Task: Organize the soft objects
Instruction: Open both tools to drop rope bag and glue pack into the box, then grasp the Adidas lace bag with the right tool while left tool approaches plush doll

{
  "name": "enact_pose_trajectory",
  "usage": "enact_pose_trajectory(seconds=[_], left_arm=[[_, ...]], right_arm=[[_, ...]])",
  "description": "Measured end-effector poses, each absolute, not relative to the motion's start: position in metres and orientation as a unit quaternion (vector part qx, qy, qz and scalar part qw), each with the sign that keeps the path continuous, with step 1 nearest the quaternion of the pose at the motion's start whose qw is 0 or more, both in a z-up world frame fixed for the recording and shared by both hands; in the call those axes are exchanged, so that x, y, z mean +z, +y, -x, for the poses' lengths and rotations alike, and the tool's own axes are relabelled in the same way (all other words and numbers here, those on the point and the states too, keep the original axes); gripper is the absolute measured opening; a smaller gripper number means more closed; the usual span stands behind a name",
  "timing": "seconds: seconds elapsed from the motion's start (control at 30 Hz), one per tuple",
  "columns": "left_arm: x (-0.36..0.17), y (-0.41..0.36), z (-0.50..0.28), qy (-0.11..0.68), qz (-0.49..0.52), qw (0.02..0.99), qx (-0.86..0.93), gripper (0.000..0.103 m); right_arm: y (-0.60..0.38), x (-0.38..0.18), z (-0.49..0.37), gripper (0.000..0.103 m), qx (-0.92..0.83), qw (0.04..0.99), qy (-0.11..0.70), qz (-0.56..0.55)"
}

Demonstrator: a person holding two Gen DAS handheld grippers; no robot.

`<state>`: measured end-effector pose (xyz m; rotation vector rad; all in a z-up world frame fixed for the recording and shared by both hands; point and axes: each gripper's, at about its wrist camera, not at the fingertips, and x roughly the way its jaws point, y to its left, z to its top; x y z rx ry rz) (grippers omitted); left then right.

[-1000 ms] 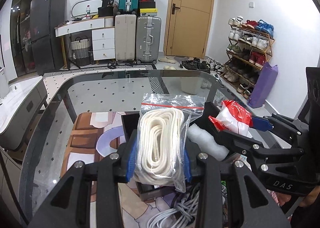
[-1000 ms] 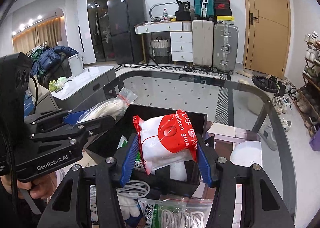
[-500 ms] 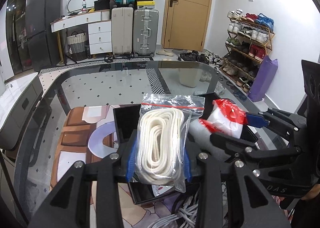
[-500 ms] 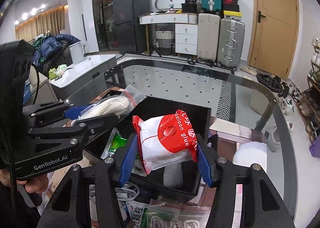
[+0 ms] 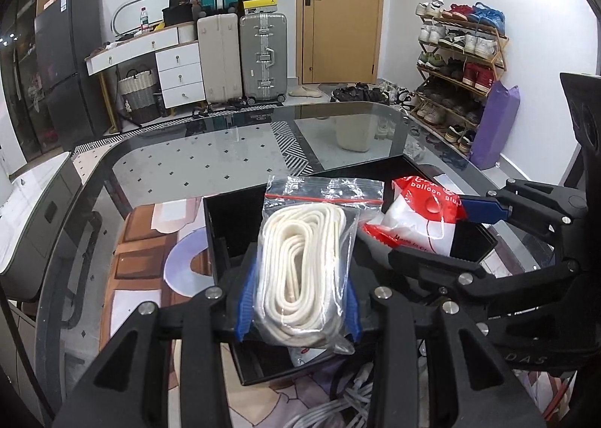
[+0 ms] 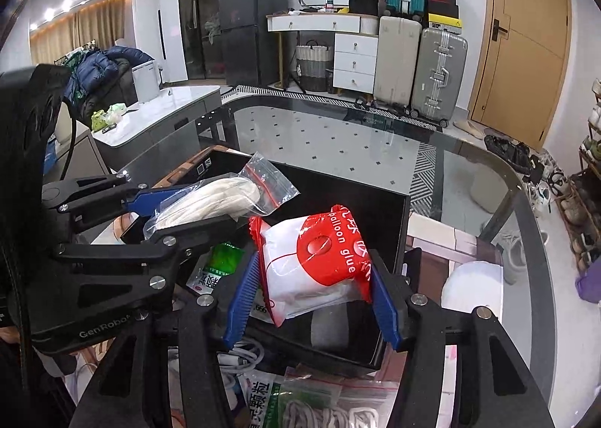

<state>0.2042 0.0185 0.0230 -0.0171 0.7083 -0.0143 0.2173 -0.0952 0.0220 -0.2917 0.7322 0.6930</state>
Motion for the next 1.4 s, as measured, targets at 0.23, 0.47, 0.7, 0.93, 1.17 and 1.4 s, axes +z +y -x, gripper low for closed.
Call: enact_pose_trajectory(seconds=[0.23,0.47,0.7,0.93,1.17,1.4], left_arm=[[0.024,0.021,-0.204,0.349,0.006,0.937,-0.018,0.039],[0.025,0.023,-0.199,0.352,0.022,0.934,-0.047,0.046],[0.032,0.018,-0.181,0.344,0.029,0.936,-0.061,0.073],[0.038,0.015,-0.142,0.317,0.030,0.946,-0.055,0.103],[0.029,0.020,-0.115,0.315,0.043,0.947,-0.036,0.103],[0.019,0.015,-0.098,0.327,0.039,0.944,-0.027,0.103]], right_arm=[[-0.095,0.025,-0.210,0.056,0.316,0.864,0.367,0.136],[-0.103,0.034,-0.195,0.083,0.322,0.878,0.323,0.147],[-0.136,0.048,-0.174,0.100,0.286,0.898,0.309,0.125],[-0.178,0.050,-0.147,0.102,0.287,0.902,0.315,0.068],[-0.197,0.028,-0.131,0.102,0.283,0.897,0.333,0.072],[-0.209,0.010,-0.125,0.102,0.285,0.891,0.348,0.059]])
